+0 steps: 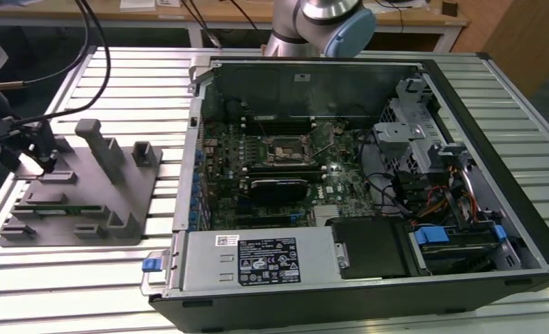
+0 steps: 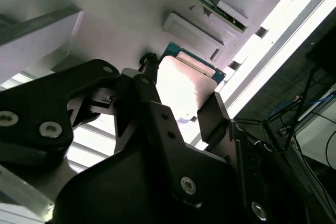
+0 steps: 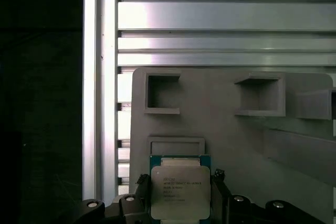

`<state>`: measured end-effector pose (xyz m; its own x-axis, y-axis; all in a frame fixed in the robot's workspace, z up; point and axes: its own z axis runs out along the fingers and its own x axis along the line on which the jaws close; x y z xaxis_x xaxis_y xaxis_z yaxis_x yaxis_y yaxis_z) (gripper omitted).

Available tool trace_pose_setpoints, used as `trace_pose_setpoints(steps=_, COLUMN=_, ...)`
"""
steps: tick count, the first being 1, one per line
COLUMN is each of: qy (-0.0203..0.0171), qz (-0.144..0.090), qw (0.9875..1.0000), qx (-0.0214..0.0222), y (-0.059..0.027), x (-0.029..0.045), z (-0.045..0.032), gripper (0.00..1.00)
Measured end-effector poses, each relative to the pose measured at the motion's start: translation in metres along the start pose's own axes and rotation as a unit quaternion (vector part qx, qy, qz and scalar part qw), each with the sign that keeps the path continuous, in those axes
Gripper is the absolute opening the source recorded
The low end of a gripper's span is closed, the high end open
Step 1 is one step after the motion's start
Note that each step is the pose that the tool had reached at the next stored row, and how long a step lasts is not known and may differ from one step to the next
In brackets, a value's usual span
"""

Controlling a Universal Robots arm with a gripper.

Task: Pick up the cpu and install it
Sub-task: 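Pick up the cpu and move it towards the insertion slot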

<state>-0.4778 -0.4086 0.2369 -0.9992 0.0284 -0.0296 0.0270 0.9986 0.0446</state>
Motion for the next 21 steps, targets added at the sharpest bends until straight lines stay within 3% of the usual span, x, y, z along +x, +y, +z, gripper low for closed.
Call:
trace_pose_setpoints(steps=11, qy=-0.0003, qz=0.000, qw=1.0000, qx=-0.0001, y=0.0008, x=-0.0006, z=-0.0188, gripper=0.54)
trace_pose_setpoints(steps=21, qy=-0.0009, qz=0.000, qw=1.0000, qx=0.0000, y=0.0018, x=-0.0012, z=-0.0410, gripper=0.54)
